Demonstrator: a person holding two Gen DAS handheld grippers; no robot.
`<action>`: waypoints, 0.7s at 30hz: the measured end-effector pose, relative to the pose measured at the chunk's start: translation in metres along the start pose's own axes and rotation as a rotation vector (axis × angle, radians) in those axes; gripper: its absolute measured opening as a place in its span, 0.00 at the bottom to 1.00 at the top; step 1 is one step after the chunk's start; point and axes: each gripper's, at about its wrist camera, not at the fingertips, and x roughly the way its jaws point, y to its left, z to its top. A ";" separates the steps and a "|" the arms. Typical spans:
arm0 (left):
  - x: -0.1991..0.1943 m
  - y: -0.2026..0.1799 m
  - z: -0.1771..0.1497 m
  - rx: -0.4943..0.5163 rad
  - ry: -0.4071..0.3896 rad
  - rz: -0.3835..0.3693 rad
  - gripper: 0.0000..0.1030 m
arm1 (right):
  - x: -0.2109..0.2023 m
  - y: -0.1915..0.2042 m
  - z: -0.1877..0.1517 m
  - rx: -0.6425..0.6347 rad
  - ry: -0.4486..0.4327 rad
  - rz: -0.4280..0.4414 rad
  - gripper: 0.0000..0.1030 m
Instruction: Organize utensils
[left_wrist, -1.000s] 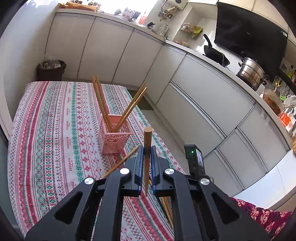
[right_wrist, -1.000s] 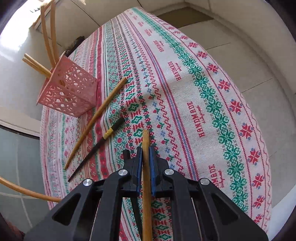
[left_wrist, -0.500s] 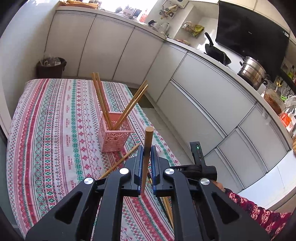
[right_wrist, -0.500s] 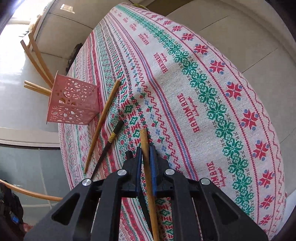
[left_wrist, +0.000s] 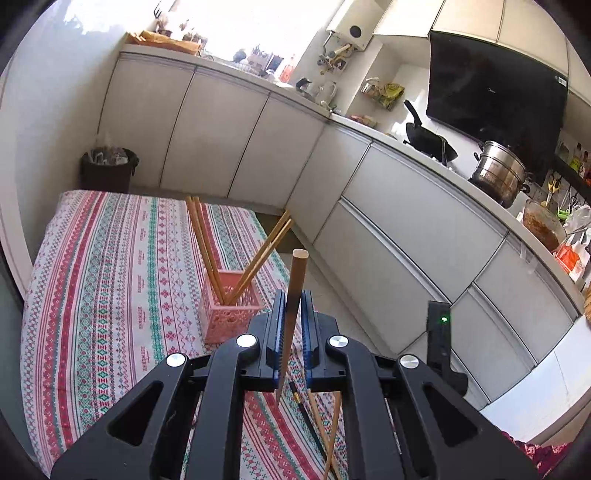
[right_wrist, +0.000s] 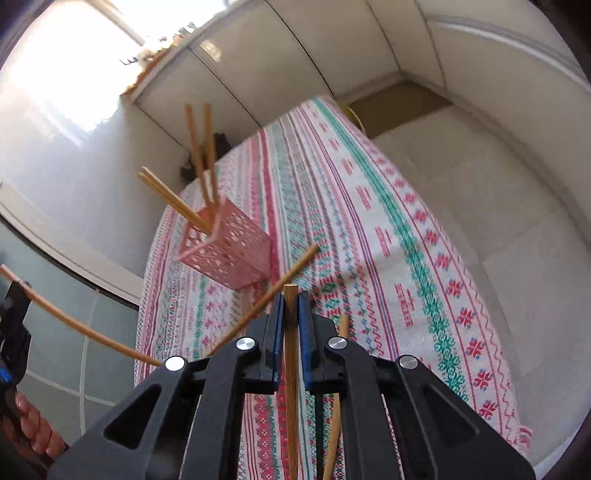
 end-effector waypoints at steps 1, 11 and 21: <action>-0.001 -0.004 0.004 0.007 -0.015 0.006 0.07 | -0.013 0.011 0.002 -0.040 -0.037 0.002 0.08; -0.004 -0.031 0.054 0.121 -0.092 0.105 0.07 | -0.081 0.094 0.049 -0.242 -0.206 0.034 0.08; 0.006 -0.028 0.098 0.132 -0.167 0.134 0.06 | -0.111 0.139 0.094 -0.311 -0.330 0.089 0.08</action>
